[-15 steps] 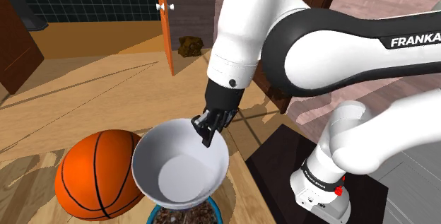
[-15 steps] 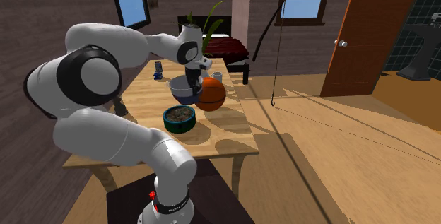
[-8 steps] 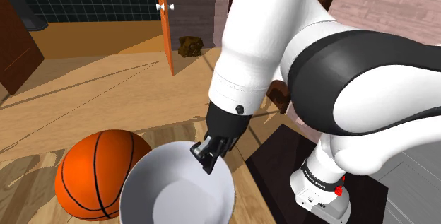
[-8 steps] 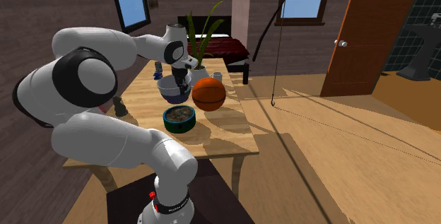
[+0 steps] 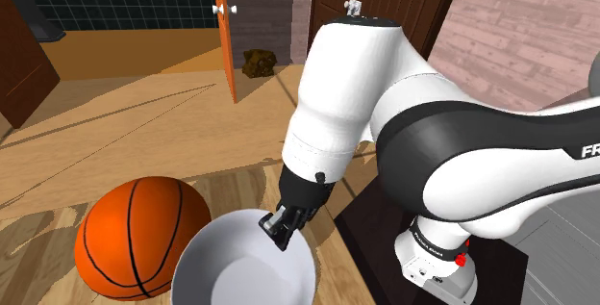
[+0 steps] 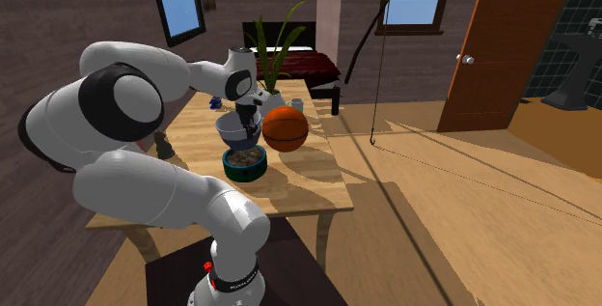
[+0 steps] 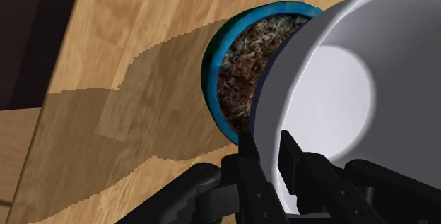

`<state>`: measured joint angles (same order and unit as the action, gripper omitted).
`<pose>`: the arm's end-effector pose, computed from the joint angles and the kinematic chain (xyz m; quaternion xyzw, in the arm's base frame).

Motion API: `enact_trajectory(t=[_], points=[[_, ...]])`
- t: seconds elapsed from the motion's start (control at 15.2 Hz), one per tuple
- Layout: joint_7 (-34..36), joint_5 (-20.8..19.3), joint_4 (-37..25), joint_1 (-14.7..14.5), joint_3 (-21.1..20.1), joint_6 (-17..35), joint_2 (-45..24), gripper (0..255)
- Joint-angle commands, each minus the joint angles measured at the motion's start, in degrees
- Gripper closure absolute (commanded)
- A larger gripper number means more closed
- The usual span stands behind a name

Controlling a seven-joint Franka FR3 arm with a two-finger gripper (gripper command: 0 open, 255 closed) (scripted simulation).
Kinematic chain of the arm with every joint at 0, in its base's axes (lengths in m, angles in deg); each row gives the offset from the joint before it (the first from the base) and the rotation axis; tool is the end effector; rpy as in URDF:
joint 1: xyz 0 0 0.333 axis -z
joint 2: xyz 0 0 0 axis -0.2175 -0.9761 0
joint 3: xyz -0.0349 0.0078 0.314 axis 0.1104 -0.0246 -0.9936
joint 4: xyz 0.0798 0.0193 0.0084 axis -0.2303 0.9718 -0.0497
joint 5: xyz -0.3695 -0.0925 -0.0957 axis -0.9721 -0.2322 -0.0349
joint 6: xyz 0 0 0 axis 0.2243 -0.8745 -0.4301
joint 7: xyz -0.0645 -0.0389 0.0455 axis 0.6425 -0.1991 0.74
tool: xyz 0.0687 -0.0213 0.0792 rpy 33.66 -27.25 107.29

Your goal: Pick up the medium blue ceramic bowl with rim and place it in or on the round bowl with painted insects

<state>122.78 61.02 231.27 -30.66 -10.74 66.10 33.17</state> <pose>0.1942 0.3437 0.4681 -0.9944 0.0008 -0.0204 0.1032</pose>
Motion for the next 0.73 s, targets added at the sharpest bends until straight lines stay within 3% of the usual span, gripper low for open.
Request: enact_trajectory(t=[0.0, 0.46, 0.66], points=[[-0.24, 0.62, 1.24, -0.18, -0.66, 1.71, -0.36, 255], [-1.21, 2.56, 4.92, -0.38, -3.15, 7.79, -2.77, 255], [-1.21, 2.56, 4.92, -0.38, -3.15, 7.79, -2.77, 255]])
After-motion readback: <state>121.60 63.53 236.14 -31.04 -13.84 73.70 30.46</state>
